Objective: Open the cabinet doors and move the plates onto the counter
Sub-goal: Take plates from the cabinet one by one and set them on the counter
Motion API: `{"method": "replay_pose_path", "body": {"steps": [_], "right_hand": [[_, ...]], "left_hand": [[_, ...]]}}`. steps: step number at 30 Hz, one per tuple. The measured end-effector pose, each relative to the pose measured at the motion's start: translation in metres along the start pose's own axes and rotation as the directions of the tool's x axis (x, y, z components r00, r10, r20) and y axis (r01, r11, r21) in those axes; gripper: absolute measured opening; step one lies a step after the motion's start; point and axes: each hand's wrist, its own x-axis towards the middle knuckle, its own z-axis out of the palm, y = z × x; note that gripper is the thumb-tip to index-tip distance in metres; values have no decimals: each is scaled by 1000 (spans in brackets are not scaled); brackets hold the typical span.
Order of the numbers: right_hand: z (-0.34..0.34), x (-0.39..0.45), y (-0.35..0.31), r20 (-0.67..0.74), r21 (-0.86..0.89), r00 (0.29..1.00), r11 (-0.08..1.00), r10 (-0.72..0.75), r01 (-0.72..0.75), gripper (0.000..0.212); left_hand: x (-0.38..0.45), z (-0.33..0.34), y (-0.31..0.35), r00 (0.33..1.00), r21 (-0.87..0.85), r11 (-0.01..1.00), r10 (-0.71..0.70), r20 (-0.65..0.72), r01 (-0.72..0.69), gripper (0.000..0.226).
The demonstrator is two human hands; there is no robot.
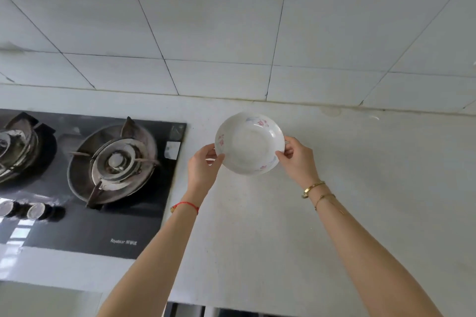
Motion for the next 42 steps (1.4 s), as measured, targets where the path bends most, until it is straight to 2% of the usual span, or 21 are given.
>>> {"method": "replay_pose_path", "body": {"steps": [11,24,29,35,38,42], "right_hand": [[41,98,35,16,-74,999,996,48,-47,40],[53,117,47,0,-77,999,996,38,-38,45],[56,113,45,-20,-81,999,996,29,-31,40],[49,116,43,35,-140,998,989,58,-53,41],[40,110,42,53,-214,992,972,111,-98,48],[15,86,36,31,-290,999,957,23,-13,42]], "left_hand": [[105,38,-23,996,69,997,-32,83,26,31],[131,46,-29,995,98,995,-5,104,-5,33],[133,47,-29,993,116,993,-30,118,17,33],[131,44,-26,992,147,989,-48,114,30,34],[125,37,-22,994,252,968,-15,108,-12,38],[105,17,-10,987,367,919,107,119,-144,39]]}}
